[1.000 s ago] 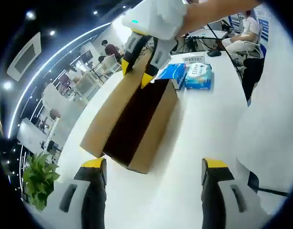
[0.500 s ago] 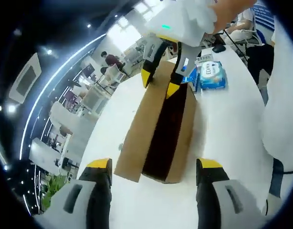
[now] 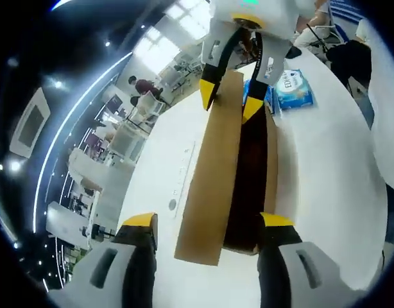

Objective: Operate the shoe box by opening the lid, removing the specified soft item, and placing it in the target area until the item is outside and the box remains undamaged.

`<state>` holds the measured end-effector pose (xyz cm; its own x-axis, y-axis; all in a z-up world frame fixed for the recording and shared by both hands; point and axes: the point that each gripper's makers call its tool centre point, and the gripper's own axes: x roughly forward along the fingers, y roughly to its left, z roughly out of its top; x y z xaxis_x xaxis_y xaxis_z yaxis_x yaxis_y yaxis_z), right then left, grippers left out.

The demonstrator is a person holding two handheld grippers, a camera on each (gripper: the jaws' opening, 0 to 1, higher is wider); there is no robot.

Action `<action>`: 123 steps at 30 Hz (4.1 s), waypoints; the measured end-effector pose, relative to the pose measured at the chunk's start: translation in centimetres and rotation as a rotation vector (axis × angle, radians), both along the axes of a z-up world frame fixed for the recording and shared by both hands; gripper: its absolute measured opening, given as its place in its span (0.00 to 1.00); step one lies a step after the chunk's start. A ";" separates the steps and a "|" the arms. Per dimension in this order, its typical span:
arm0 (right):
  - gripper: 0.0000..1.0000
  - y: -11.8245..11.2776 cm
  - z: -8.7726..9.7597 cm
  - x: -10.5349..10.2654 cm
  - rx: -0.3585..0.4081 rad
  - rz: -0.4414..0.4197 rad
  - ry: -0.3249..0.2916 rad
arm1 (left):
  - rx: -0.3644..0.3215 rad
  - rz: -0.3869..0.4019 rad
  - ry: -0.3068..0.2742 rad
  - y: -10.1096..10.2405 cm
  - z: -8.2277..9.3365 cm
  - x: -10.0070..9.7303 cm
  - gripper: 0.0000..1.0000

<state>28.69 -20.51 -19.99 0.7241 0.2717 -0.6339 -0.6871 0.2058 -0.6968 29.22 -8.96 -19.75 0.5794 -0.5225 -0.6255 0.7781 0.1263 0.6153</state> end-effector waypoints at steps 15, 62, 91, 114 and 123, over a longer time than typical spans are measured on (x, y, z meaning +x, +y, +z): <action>0.31 0.0 -0.2 0.0 0.012 -0.016 0.005 | 0.069 -0.090 -0.105 -1.6 -0.1 0.7 0.34; 0.30 -5.3 -3.6 -1.3 -0.127 -0.009 -0.076 | 0.090 -0.136 -0.134 -1.7 -3.2 -0.6 0.30; 0.39 -5.0 -7.3 -2.8 -0.157 0.034 -0.050 | 0.131 -0.109 -0.121 -1.2 -7.7 -1.4 0.44; 0.34 -6.8 -9.1 -2.1 -0.204 0.027 -0.116 | 0.155 -0.099 -0.162 -1.3 -9.9 -0.9 0.50; 0.33 -6.8 -9.9 -2.1 -0.198 0.019 -0.130 | 0.138 -0.077 -0.196 -1.3 -10.9 -0.6 0.51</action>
<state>26.60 -27.31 -29.93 0.7990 0.1662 -0.5779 -0.5915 0.0443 -0.8051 28.58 -10.24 -30.69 0.6583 -0.4873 -0.5737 0.6463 -0.0248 0.7627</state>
